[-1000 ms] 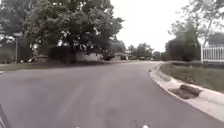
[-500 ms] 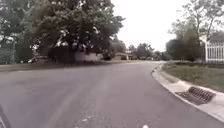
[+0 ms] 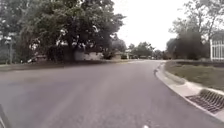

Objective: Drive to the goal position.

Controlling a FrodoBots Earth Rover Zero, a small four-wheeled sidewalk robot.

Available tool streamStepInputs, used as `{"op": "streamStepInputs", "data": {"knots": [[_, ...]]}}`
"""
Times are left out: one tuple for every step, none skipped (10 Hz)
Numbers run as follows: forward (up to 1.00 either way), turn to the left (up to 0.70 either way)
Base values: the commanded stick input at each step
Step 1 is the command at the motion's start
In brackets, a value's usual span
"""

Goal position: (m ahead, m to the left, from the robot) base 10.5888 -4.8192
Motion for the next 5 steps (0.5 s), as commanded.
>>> {"op": "streamStepInputs", "data": {"knots": [[0.70, 0.00], [0.70, 0.00], [0.70, 0.00], [0.70, 0.00], [0.70, 0.00]]}}
